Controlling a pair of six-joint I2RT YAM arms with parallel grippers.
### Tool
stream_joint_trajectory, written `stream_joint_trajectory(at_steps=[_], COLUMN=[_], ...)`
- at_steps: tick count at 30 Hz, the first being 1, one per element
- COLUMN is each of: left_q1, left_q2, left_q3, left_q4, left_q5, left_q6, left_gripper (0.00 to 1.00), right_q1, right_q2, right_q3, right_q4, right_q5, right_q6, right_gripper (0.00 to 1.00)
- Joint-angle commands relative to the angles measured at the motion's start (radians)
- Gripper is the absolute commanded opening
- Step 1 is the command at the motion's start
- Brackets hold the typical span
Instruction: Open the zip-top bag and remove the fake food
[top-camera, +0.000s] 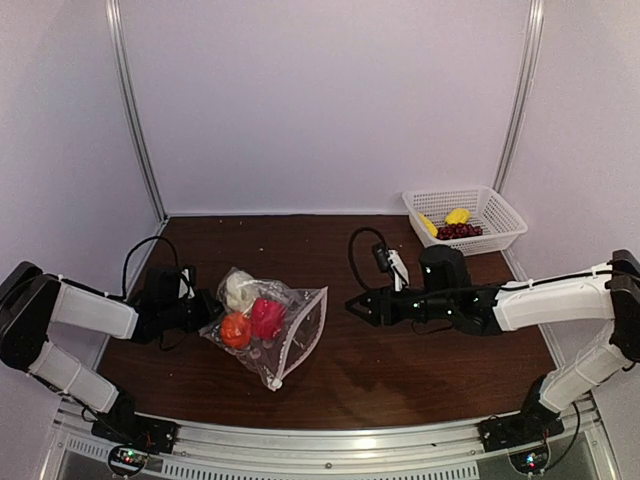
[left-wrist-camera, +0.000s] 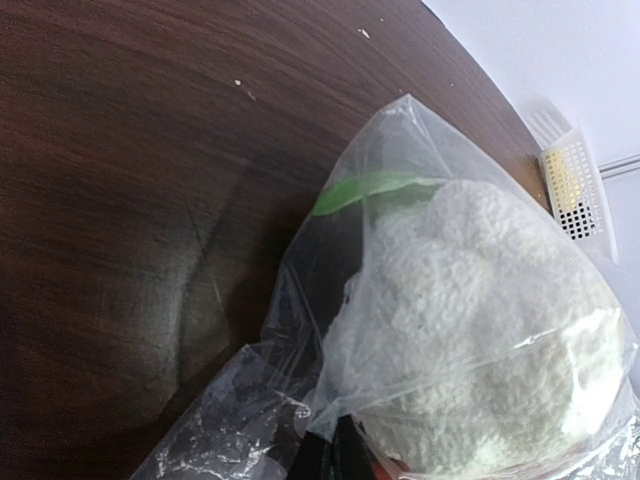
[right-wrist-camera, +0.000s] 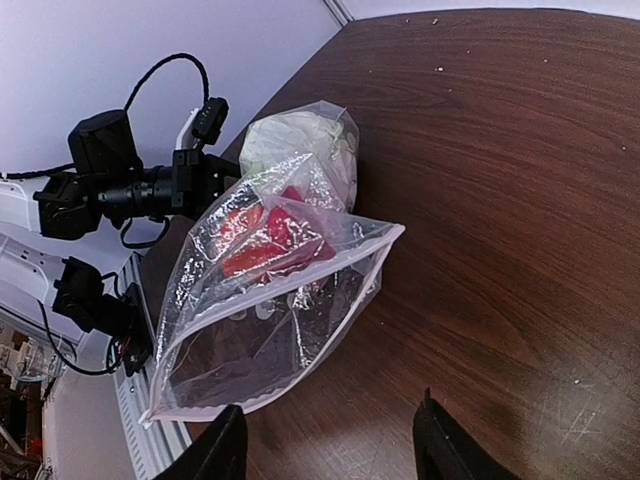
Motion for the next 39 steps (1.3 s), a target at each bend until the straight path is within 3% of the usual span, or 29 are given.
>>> stream_joint_trajectory(at_steps=[1, 12, 22, 28, 39], left_q1=[0.009, 0.007, 0.007, 0.007, 0.007], left_q2=[-0.006, -0.003, -0.02, -0.028, -0.02], left_q3=[-0.01, -0.012, -0.019, -0.023, -0.023], left_q4=[0.036, 0.044, 0.038, 0.032, 0.037], left_q5=[0.007, 0.024, 0.024, 0.021, 0.028], left_q6=[0.008, 0.008, 0.014, 0.015, 0.014], left_gripper=[0.0, 0.0, 0.0, 0.0, 0.0], right_q1=[0.051, 0.162, 0.185, 0.192, 0.247], right_q2=[0.052, 0.273, 0.372, 0.323, 0.389], right_q3=[0.0, 0.114, 0.22, 0.179, 0.157], right_q4=[0.099, 0.237, 0.166, 0.124, 0.188], right_q5=[0.035, 0.032, 0.059, 0.097, 0.091], right_q6=[0.058, 0.117, 0.098, 0.07, 0.021], right_gripper=[0.56, 0.38, 0.26, 0.25, 0.21])
